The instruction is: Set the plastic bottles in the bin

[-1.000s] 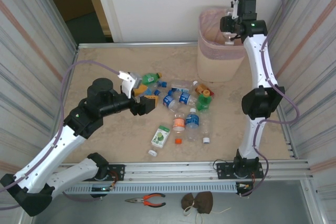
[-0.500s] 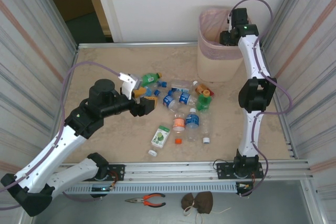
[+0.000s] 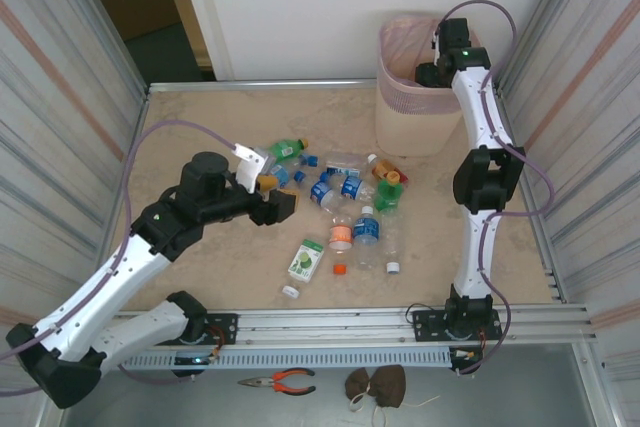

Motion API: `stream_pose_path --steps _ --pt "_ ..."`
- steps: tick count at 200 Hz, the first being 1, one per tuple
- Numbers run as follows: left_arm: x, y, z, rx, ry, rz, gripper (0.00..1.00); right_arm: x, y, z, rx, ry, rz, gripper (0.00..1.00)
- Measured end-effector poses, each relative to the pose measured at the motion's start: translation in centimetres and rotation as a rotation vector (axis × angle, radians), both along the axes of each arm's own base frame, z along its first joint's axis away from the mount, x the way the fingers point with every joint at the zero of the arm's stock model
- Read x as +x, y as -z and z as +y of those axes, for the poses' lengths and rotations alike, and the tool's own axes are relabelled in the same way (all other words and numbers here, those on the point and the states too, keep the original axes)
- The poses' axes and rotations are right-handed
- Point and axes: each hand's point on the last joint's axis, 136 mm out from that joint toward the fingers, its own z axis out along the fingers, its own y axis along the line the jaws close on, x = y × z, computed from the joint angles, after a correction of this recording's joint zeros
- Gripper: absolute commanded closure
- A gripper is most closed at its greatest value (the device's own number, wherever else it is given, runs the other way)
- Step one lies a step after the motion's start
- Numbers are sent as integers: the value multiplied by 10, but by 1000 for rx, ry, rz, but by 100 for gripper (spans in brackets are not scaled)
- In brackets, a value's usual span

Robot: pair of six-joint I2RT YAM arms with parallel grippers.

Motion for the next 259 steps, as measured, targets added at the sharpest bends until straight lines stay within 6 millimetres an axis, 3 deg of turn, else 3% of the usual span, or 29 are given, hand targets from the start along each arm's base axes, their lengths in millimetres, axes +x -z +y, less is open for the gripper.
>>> stream_pose_path --steps 21,57,96,136,183,259 --pt "0 12 -1 29 -5 32 27 -4 -15 1 1 -2 -24 20" --pt "-6 39 -6 96 -12 86 27 -17 -61 10 7 -19 -105 20" --pt "-14 76 -5 185 -36 169 27 -42 -110 20 17 -43 -180 20" --pt "-26 104 -12 302 -29 207 27 -73 -149 27 67 -73 -242 20" --pt "-48 152 -16 520 13 274 23 -122 -167 34 148 -94 -279 20" --pt "-76 201 -21 719 22 369 13 -177 -185 36 227 -97 -366 19"
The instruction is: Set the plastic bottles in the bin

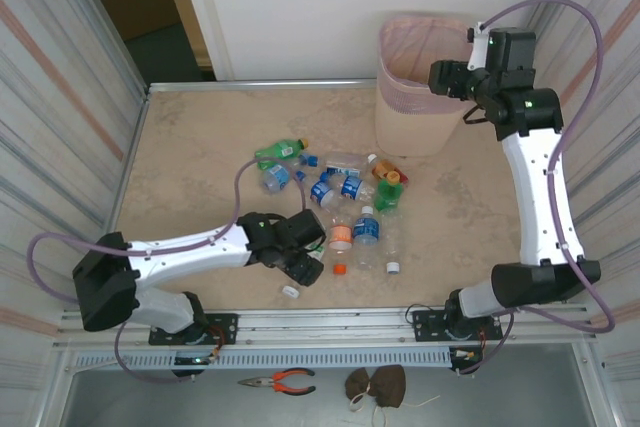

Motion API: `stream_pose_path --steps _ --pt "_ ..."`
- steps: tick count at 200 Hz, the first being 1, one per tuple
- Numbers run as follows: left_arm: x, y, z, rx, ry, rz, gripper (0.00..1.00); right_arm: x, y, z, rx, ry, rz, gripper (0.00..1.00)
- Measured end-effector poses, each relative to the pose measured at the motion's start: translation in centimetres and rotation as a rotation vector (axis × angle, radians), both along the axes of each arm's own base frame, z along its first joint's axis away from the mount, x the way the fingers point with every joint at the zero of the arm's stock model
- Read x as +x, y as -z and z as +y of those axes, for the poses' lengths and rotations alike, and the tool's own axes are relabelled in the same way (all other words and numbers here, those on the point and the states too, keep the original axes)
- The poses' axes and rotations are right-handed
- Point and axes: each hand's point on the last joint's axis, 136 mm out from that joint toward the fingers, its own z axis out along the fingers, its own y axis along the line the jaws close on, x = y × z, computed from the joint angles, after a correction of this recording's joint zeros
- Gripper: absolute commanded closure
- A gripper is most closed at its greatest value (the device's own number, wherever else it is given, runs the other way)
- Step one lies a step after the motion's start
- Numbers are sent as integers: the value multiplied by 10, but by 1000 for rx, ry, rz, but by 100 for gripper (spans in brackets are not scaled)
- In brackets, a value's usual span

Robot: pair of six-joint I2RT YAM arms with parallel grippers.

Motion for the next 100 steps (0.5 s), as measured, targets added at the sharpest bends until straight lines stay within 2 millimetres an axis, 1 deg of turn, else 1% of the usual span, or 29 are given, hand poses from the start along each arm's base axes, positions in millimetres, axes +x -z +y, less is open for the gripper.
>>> stream_pose_path --steps 26,40,68,100 --pt "-2 9 -6 -3 -22 13 9 -6 -2 0 7 -1 -10 19" --pt "-2 14 -8 -10 -32 21 8 -7 0 1 11 -2 -8 19" --pt "-4 28 -7 5 -52 39 9 -8 6 2 27 -7 7 19" --pt "-7 45 -1 54 -68 58 11 -11 12 3 33 -7 19 19"
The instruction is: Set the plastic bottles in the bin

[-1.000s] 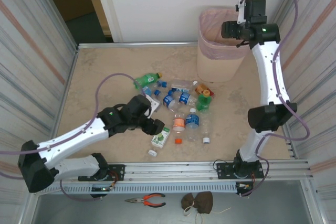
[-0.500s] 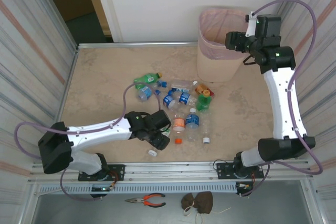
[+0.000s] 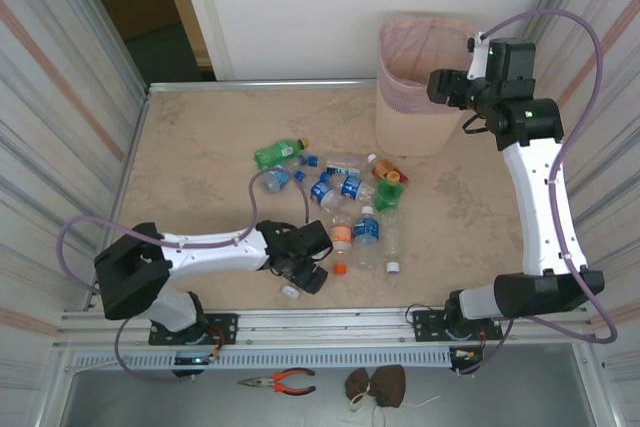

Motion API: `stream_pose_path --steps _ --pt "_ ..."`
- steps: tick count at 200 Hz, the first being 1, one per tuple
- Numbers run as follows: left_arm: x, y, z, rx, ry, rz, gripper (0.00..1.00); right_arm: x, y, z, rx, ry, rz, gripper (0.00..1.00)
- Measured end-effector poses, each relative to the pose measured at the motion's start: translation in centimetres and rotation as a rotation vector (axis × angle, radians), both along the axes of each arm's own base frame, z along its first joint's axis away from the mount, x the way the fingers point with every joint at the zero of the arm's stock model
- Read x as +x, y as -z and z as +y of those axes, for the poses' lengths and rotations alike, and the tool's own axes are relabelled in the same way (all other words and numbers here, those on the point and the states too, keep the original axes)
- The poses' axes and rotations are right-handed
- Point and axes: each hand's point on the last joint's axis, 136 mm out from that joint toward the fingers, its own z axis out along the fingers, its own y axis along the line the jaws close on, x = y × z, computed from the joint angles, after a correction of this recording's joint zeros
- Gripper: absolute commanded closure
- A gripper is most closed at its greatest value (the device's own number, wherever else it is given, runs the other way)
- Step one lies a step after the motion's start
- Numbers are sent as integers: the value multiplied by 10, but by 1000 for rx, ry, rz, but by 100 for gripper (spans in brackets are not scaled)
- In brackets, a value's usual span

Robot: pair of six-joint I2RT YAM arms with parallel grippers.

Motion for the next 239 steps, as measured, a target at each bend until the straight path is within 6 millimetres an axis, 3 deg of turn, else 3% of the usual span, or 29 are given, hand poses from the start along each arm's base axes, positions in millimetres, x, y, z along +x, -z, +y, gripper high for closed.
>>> stream_pose_path --steps 78,137,199,239 --pt "-3 11 -3 -3 -11 5 32 -19 2 0 8 -4 -5 20" --pt "1 3 0 -17 -17 -29 34 -35 -7 16 30 -42 -42 21" --pt "15 -59 -1 -234 -22 -175 35 -72 6 57 119 -177 -41 21" --pt "37 -118 -5 -459 -2 -322 35 -105 15 98 231 -342 -71 21"
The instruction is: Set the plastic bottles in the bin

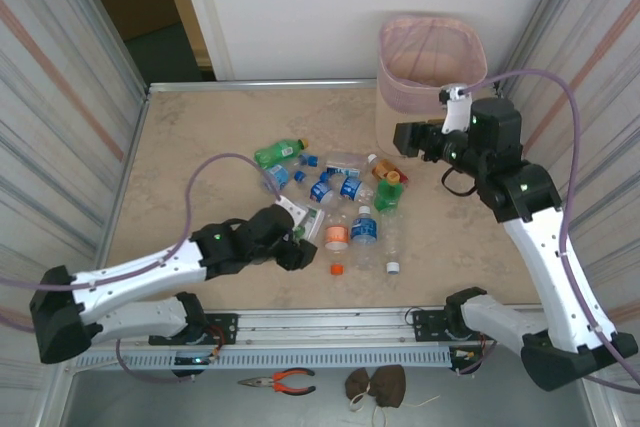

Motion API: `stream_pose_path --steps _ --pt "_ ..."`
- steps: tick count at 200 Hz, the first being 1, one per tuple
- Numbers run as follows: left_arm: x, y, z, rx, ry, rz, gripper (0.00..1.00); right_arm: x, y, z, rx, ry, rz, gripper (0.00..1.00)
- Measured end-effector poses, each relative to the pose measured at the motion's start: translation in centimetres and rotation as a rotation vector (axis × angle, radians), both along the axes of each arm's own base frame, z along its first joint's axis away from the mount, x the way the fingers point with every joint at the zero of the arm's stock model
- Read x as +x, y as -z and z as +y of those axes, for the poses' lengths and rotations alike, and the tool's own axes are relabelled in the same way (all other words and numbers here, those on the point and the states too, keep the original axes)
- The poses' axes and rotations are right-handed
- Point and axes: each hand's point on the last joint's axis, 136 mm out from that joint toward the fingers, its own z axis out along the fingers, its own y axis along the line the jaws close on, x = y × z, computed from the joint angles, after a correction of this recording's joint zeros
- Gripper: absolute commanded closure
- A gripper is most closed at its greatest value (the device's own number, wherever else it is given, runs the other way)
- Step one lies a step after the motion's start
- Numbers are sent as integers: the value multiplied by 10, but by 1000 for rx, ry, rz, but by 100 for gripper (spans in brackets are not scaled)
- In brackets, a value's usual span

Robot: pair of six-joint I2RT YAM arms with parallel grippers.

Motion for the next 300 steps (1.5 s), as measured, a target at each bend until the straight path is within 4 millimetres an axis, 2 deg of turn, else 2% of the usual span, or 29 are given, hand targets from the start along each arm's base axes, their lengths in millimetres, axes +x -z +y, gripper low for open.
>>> stream_pose_path --steps 32,59,93,128,159,203,241,300 --pt "12 -54 -10 -196 63 -128 34 -32 -8 32 85 -158 -60 20" --pt "14 -89 -19 -321 132 -208 34 -53 -18 55 127 -282 -106 19" --pt "-1 -126 -37 -453 275 -261 34 -76 -24 82 172 -428 -141 16" --pt "-22 -176 -50 -607 423 -330 35 -100 -41 104 252 -574 -207 9" --pt "-40 -210 -51 -708 522 -391 34 -130 -61 117 319 -704 -293 2" --pt "-63 -258 -47 -818 642 -465 34 -172 -88 129 390 -871 -398 3" --pt "-75 -278 -44 -873 700 -495 34 -194 -92 144 382 -966 -432 9" --pt "-82 -288 -43 -896 742 -510 34 -196 -90 159 334 -987 -469 27"
